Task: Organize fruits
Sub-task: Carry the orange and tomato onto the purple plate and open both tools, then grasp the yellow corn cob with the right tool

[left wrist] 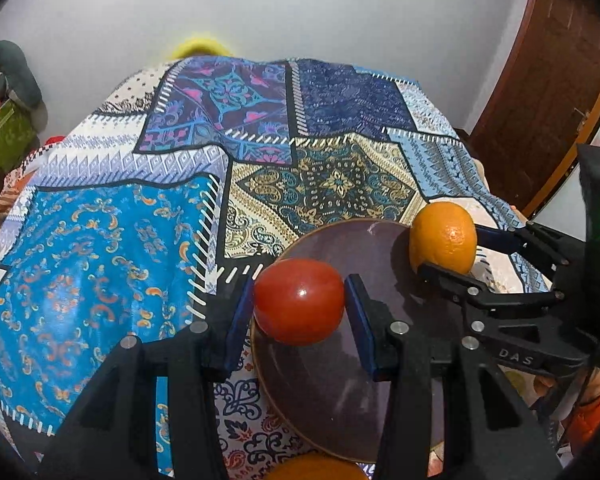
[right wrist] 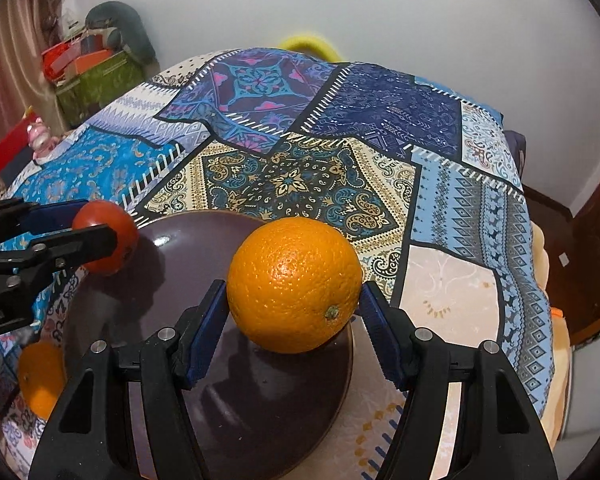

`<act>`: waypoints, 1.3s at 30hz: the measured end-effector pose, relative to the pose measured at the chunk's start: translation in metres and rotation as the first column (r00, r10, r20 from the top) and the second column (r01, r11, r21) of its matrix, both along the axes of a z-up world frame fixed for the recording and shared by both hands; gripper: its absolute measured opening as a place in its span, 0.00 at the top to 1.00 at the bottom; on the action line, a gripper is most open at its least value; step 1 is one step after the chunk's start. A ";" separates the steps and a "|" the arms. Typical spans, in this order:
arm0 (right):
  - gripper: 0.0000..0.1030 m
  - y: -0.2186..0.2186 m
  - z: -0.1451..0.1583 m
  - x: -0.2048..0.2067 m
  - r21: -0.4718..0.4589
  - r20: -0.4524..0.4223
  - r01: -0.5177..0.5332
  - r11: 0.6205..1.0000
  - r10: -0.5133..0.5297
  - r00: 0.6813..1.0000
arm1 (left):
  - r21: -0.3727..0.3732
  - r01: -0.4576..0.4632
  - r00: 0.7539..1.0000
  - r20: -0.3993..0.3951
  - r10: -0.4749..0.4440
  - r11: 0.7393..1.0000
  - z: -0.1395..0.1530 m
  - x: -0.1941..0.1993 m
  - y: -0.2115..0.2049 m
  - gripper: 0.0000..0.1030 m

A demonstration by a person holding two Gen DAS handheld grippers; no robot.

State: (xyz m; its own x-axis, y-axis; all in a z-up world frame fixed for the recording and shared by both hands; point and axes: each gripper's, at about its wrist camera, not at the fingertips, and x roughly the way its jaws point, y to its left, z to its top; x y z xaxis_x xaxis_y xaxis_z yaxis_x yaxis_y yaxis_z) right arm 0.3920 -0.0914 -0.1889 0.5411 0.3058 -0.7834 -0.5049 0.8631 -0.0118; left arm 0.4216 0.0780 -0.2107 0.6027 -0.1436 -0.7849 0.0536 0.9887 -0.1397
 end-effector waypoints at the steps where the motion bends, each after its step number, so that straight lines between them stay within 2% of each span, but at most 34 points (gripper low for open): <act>1: 0.38 0.000 -0.001 0.000 -0.001 0.000 -0.004 1.000 0.004 1.000 | -0.002 0.004 1.000 -0.009 -0.004 1.000 -0.002 0.001 -0.001 0.55; 7: 0.38 -0.002 -0.002 -0.001 0.013 -0.018 -0.010 1.000 0.010 1.000 | -0.010 0.017 1.000 -0.022 -0.017 1.000 -0.004 -0.001 -0.002 0.55; 9: 0.37 -0.004 0.000 -0.005 0.021 -0.018 -0.019 1.000 0.019 1.000 | -0.005 0.016 1.000 0.001 -0.016 1.000 0.001 -0.005 -0.003 0.49; 11: 0.35 -0.005 0.003 -0.011 0.012 -0.001 -0.021 1.000 0.021 1.000 | -0.002 0.011 1.000 0.026 -0.011 1.000 0.008 -0.010 -0.004 0.41; 16: 0.33 -0.015 0.021 -0.031 0.001 0.064 0.003 1.000 -0.003 0.998 | 0.001 0.001 0.997 0.075 -0.001 1.000 0.032 -0.031 -0.004 0.40; 23: 0.29 -0.044 0.055 -0.077 0.026 0.130 0.044 0.999 -0.047 0.990 | 0.043 -0.006 0.990 0.139 -0.001 0.999 0.069 -0.079 -0.002 0.40; 27: 0.23 -0.056 0.077 -0.106 0.017 0.185 0.070 0.997 -0.072 0.980 | 0.062 -0.023 0.982 0.191 0.010 0.998 0.094 -0.120 0.002 0.39; 31: 0.21 -0.067 0.095 -0.131 0.031 0.203 0.087 0.996 -0.091 0.975 | 0.082 -0.039 0.976 0.218 0.021 0.996 0.111 -0.155 0.008 0.39; 35: 0.20 -0.074 0.103 -0.157 0.042 0.210 0.095 0.995 -0.102 0.972 | 0.053 -0.050 0.973 0.229 0.036 0.997 0.125 -0.188 0.017 0.35; 39: 0.20 -0.070 0.098 -0.175 0.027 0.196 0.092 0.995 -0.096 0.976 | 0.050 -0.053 0.970 0.239 0.039 0.997 0.133 -0.210 0.020 0.34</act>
